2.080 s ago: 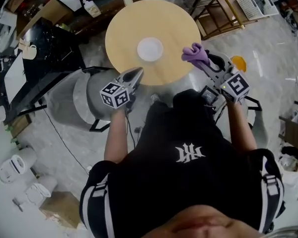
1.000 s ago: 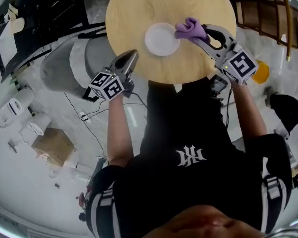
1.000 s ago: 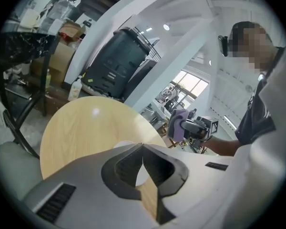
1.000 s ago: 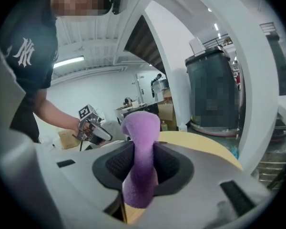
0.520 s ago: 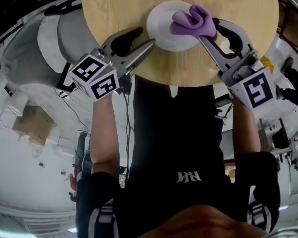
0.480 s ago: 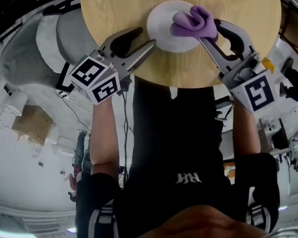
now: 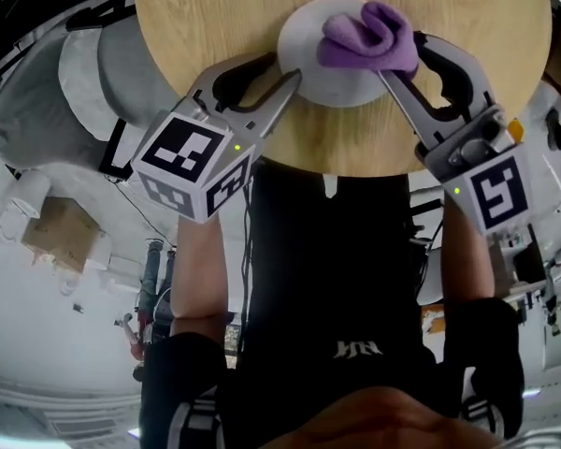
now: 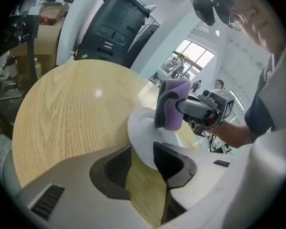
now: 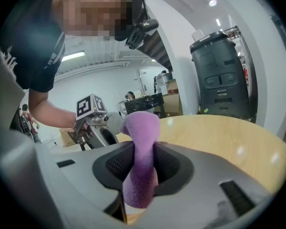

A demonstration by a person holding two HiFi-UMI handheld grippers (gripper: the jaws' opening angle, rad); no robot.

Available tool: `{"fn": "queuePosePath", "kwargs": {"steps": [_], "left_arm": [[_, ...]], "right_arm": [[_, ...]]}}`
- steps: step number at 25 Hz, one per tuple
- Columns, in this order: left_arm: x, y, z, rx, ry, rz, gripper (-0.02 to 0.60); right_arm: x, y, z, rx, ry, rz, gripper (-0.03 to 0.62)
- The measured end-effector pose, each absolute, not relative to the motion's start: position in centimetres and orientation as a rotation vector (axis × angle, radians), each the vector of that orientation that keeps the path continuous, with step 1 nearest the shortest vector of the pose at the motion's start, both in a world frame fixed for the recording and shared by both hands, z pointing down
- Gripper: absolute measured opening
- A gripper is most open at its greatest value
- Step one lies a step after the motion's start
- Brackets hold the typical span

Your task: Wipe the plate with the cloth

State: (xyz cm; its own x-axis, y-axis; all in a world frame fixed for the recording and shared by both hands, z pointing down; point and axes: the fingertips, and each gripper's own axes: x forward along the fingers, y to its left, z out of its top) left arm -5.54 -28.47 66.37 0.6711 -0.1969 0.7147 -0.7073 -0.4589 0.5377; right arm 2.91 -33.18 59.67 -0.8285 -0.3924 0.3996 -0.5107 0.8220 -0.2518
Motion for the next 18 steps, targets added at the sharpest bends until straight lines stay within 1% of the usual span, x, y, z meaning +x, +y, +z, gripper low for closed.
{"fn": "queuePosePath", "kwargs": {"steps": [2,4,7,11,15,18], "left_arm": [[-5.6,-28.5,66.6,1.979,-0.714,0.738,0.158],[-5.7,-28.5,66.8,1.967,-0.740,0.758,0.076],[-5.7,-28.5,66.8,1.956,-0.769,0.764,0.073],[-6.1,-28.4,66.7,1.946,-0.802,0.750,0.069],[-6.2,-28.3,66.6,1.959,-0.835,0.775,0.069],[-6.1,-28.4,66.6,1.965,-0.850,0.780,0.069]], "right_arm": [[2.4,-33.3,59.4,0.676,-2.688,0.487,0.106],[2.0,-33.4,59.4,0.678,-2.693,0.485,0.106],[0.9,-33.6,59.4,0.686,-2.686,0.469,0.106],[-2.7,-33.7,58.7,0.686,-2.713,0.380,0.107],[-6.0,-33.3,59.2,0.683,-2.700,0.199,0.107],[-7.1,-33.3,60.1,0.636,-2.684,0.099,0.109]]}}
